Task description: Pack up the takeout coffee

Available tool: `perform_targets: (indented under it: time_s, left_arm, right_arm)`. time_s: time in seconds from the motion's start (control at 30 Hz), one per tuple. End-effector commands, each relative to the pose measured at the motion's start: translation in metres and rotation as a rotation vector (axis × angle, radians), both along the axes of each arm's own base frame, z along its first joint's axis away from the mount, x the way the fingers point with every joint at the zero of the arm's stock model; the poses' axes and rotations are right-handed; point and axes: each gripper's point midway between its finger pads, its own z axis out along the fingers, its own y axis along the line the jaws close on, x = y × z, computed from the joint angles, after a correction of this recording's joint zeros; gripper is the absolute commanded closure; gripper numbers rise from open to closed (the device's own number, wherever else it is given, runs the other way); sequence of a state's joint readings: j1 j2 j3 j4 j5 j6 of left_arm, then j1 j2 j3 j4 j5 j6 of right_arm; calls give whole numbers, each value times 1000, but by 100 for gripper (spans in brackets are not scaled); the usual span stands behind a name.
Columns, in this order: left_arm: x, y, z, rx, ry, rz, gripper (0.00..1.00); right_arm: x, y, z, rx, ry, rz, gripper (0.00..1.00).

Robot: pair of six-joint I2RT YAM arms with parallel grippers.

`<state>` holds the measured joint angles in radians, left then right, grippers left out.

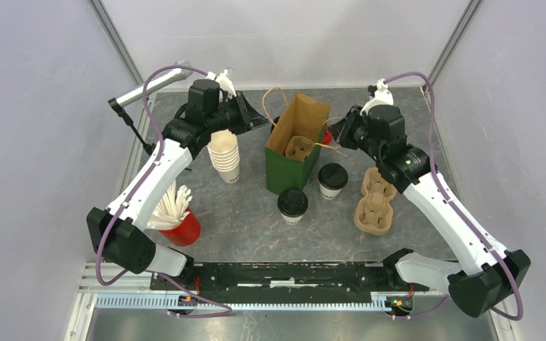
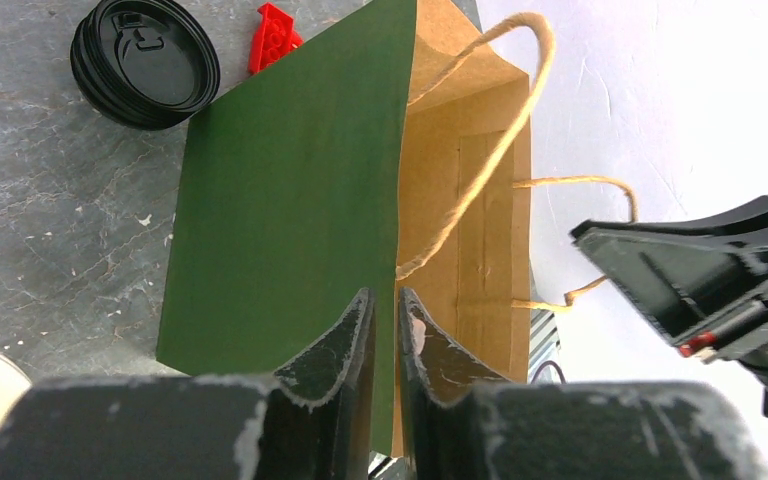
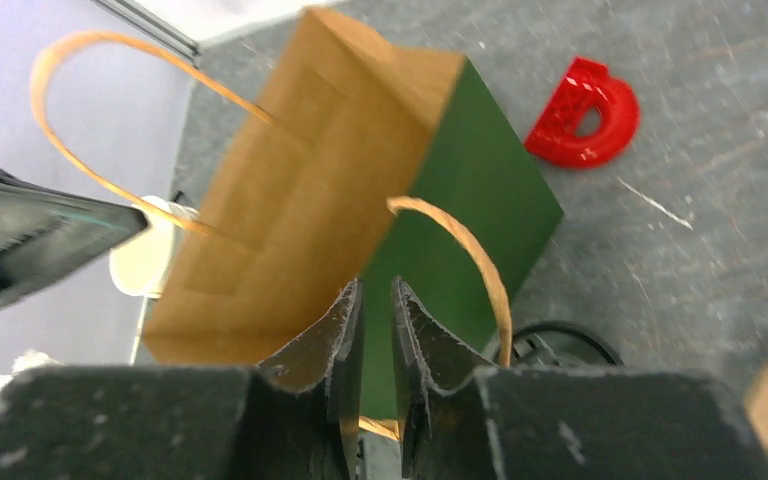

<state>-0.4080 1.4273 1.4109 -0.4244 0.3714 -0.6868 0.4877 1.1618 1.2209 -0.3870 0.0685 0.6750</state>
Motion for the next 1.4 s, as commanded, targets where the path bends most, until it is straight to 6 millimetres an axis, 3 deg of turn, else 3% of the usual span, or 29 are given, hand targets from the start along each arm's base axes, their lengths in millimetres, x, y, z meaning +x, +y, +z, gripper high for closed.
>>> perform_targets:
  time_s: [0.0,0.2,0.47,0.67,0.8,0.87,1.03,1.2,1.37]
  left_arm:
    - [1,0,8,10,-55,-15,81]
    - [2,2,-2,29,-33,-8,83]
    - [0,3,-17,49,3,-9,83]
    - [-3,5,-13,58,8,-9,80]
    - [-2,6,5,58,-21,-5,74]
    - [-2,7,13,60,-34,-3,65]
    - [-8,15,23,100,-40,0,56]
    - [-23,26,26,152,-6,2,53]
    - [-54,40,30,152,38,19,49]
  right_arm:
    - [-6,-11,-21,-20,1,-17,79]
    - [6,-9,-36,2,-38,17,78]
    - [2,3,-80,89,4,74,77]
    - [8,9,-75,106,-27,102,76]
    - [12,10,-54,78,-45,112,74]
    - [13,6,-40,45,-41,104,73]
    - [9,5,-9,30,-56,116,69]
    - [2,4,10,32,-70,132,68]
    - [-5,12,48,82,-173,193,64]
